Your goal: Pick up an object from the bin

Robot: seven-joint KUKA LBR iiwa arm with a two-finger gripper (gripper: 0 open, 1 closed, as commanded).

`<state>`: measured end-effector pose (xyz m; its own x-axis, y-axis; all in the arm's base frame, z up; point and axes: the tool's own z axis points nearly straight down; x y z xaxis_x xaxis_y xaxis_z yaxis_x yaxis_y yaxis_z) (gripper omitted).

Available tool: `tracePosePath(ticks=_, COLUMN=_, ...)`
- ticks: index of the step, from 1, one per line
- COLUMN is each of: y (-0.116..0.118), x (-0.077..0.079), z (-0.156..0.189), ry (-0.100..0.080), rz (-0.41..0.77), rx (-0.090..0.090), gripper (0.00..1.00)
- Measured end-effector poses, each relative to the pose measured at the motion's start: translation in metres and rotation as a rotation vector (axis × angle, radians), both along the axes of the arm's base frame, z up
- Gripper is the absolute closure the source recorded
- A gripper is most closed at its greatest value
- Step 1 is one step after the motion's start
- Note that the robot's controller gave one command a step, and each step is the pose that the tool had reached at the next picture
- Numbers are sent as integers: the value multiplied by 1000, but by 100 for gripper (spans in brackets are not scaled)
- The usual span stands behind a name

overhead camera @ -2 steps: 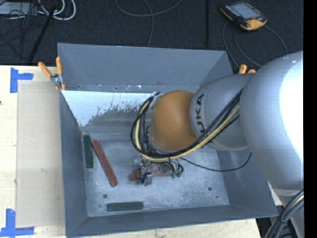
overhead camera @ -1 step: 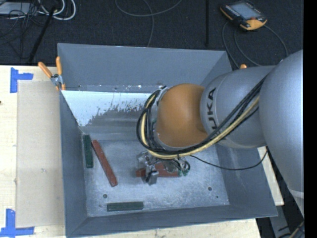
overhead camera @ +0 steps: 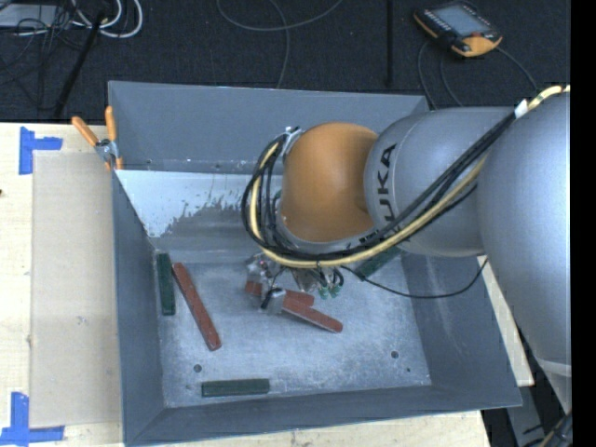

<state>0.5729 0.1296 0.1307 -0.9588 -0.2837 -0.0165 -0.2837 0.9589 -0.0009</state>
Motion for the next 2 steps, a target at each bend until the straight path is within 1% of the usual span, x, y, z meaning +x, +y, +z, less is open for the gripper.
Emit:
tracePosePath(ticks=1, y=-5, x=-13, z=0, ry=29, rz=-24, rx=-6, gripper=100)
tracePosePath(ticks=2, y=-6, x=-15, z=65, ry=20, rz=50, rx=-5, gripper=100)
